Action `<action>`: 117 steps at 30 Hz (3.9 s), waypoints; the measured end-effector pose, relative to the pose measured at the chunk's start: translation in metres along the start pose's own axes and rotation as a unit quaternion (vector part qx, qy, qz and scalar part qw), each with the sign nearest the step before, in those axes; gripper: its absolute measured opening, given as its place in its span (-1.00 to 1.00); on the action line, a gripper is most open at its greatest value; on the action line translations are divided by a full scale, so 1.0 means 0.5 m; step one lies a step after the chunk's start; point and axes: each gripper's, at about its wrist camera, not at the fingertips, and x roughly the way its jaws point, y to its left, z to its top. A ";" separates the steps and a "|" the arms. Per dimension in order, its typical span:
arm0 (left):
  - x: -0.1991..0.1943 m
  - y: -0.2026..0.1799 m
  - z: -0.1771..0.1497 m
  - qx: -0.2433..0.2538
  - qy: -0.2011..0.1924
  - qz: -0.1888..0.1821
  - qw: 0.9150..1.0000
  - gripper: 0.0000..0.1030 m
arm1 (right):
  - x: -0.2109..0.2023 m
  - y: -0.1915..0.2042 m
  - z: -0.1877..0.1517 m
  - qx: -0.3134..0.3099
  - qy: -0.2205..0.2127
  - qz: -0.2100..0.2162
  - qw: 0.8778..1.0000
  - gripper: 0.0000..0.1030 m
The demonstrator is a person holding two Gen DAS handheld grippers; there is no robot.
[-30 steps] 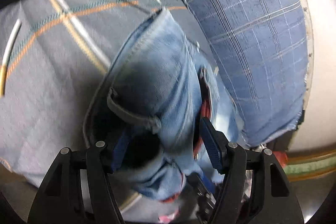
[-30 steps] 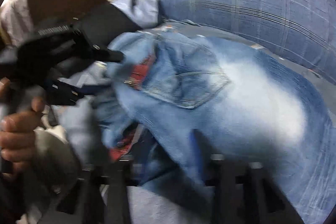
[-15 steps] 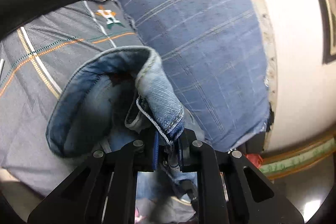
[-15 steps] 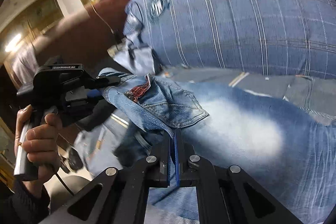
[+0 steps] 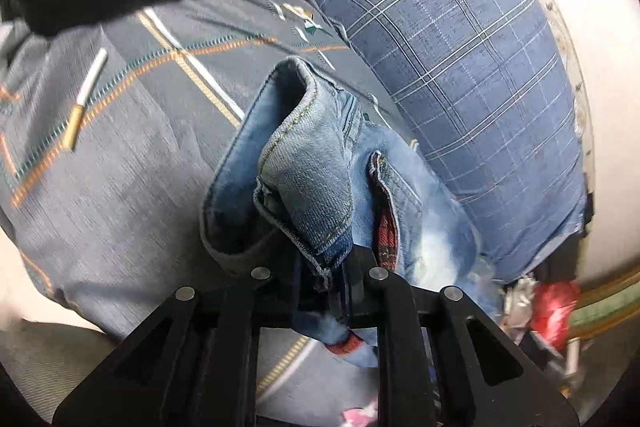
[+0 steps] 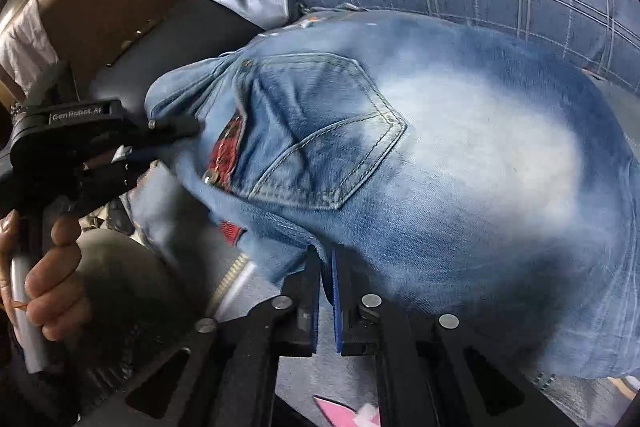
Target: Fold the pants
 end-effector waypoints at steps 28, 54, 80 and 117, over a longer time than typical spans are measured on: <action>0.080 -0.506 -0.397 0.470 0.048 -0.094 0.877 0.20 | -0.488 -0.483 -0.240 0.458 -0.334 -0.072 0.820 0.19; 0.424 -0.745 -0.634 0.610 0.141 -0.058 0.778 -0.61 | -0.473 -0.645 -0.419 0.613 -0.331 -0.026 0.717 0.09; 0.394 -0.738 -0.559 0.484 0.133 -0.110 0.858 -0.76 | -0.445 -0.644 -0.399 0.597 -0.327 0.031 0.732 0.09; 0.185 -0.215 -0.230 0.079 0.112 -0.128 0.982 -0.79 | -0.159 -0.242 0.051 0.222 -0.161 0.224 0.935 -0.92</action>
